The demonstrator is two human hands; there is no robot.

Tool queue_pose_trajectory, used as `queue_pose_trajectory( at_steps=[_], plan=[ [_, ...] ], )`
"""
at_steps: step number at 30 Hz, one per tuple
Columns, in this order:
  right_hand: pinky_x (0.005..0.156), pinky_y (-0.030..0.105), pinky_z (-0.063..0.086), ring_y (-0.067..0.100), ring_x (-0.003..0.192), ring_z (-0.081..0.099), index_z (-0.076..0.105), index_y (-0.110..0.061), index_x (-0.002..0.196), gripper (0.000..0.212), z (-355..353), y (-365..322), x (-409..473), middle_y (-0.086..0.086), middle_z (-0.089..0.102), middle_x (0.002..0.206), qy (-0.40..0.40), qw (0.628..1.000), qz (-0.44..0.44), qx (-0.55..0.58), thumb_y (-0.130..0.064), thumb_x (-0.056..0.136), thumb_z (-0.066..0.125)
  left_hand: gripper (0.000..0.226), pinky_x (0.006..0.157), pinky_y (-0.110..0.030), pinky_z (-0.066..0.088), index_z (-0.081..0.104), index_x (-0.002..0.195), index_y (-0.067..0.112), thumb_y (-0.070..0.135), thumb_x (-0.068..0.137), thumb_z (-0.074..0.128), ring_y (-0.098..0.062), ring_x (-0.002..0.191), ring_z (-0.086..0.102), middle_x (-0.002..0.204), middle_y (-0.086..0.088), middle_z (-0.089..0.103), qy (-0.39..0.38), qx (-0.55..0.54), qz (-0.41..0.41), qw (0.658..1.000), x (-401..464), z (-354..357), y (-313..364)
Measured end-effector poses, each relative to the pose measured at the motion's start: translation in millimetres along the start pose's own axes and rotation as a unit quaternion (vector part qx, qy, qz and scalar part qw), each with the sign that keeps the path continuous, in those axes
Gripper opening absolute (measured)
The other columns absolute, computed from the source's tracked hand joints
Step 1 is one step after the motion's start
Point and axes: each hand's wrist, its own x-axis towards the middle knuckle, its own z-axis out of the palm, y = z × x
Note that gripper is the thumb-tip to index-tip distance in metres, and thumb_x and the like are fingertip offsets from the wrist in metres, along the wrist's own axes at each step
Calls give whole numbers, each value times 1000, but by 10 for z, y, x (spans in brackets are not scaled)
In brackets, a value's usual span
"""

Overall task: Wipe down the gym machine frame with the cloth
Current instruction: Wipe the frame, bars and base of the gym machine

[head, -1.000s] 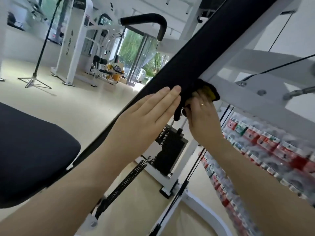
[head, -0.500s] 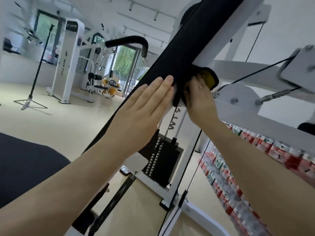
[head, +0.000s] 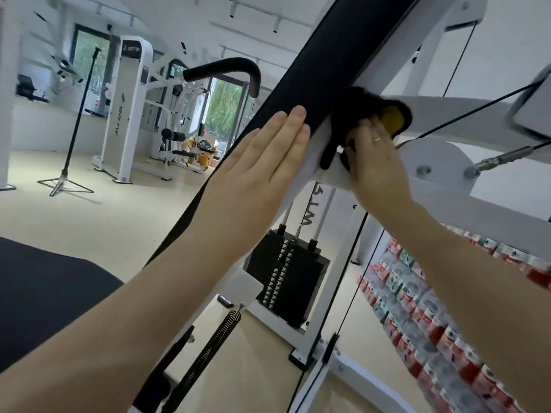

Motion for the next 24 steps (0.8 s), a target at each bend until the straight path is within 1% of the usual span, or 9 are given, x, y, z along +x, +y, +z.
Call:
queue_pose_trajectory(
  at_steps=[3,6,10,11,13,16,18,21,24],
  plan=[
    [96,45,41,40,108,56,55,-1,85,9,183,-249,-369,23,63,106,-10,999,-43,-23,-4,89,48,48,113,-36,28,28,142,0,6,98,12,-26,138,30,149,-15,31,-13,12,-5,1000,-7,-29,15],
    [100,43,38,37,113,53,56,-1,84,8,172,-314,-495,22,63,109,-24,998,-48,-11,-4,89,50,53,114,-36,23,26,143,1,5,96,2,-27,139,26,150,-15,29,-44,13,-6,999,-181,-107,56],
    [95,53,44,42,114,52,55,2,88,13,125,-314,-448,25,61,108,24,996,89,7,-5,89,44,50,114,-37,19,23,142,1,2,96,2,-25,138,22,150,-13,27,-70,6,6,998,-656,-201,63],
    [97,54,42,44,115,51,55,3,88,13,176,-404,-442,26,61,109,30,994,101,22,-4,88,44,49,114,-37,18,19,143,2,1,97,4,-24,139,19,152,-13,23,-80,13,4,997,-781,-222,54],
    [98,49,40,43,115,51,56,2,88,8,324,-676,-508,25,61,108,15,997,60,41,0,86,49,50,116,-37,14,11,145,4,-2,97,21,-22,143,9,153,-12,16,-101,27,-3,994,-1028,-252,33],
    [94,43,43,37,110,54,58,-1,87,13,496,-1013,-875,21,64,105,-59,996,-13,59,7,78,63,83,117,-36,8,1,147,4,-6,79,47,-21,144,-5,157,-9,-2,-128,46,-22,990,-1360,-278,11],
    [96,42,42,35,112,55,57,-4,91,14,525,-1066,-1100,18,66,108,-102,988,-89,74,4,79,60,96,117,-37,8,-2,147,4,-9,70,54,-24,145,-5,156,-8,-11,-143,50,-46,987,-1511,-282,5],
    [100,36,36,28,117,50,56,-7,93,15,535,-922,-1095,13,66,110,-88,979,-171,61,-1,81,52,86,115,-38,10,5,146,7,-1,77,57,-31,141,9,155,-16,-1,-140,34,-96,985,-1682,-277,-21],
    [103,40,34,30,117,49,57,-6,92,15,582,-997,-1093,14,65,109,-54,991,-106,60,3,80,58,89,115,-38,10,0,148,8,1,80,58,-30,139,10,151,-16,6,-147,37,-100,983,-1780,-274,-68]
  ],
)
